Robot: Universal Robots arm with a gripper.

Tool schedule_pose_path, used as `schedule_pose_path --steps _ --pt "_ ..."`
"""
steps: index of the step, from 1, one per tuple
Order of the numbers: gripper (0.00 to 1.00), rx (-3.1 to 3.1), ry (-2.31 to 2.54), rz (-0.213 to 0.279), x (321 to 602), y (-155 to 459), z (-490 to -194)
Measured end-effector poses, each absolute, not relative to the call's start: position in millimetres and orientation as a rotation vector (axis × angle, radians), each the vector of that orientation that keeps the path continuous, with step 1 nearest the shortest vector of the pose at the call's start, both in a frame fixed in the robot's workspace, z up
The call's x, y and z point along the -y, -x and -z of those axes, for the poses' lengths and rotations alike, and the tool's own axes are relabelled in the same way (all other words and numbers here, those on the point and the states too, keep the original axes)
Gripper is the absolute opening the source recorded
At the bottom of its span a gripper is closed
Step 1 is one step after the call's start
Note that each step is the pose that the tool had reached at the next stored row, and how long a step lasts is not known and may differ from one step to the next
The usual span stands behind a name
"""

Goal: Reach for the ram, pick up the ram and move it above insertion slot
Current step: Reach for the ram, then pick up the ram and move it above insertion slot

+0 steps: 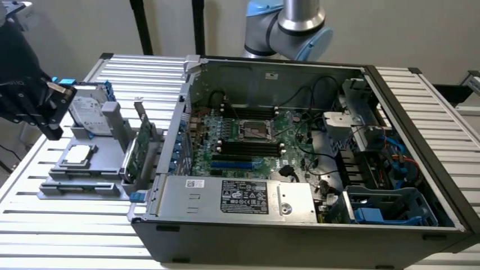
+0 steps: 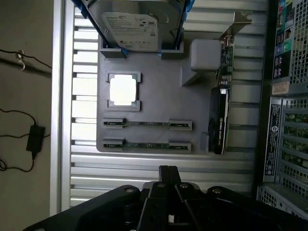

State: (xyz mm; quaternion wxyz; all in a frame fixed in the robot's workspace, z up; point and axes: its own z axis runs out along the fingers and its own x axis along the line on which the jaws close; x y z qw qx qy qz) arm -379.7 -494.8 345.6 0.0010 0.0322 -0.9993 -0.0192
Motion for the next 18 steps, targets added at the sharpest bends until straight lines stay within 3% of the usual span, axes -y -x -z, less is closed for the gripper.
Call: schedule_pose_path --steps 18 --pt "0.11 3.073 -0.611 0.059 494.8 379.7 -345.6"
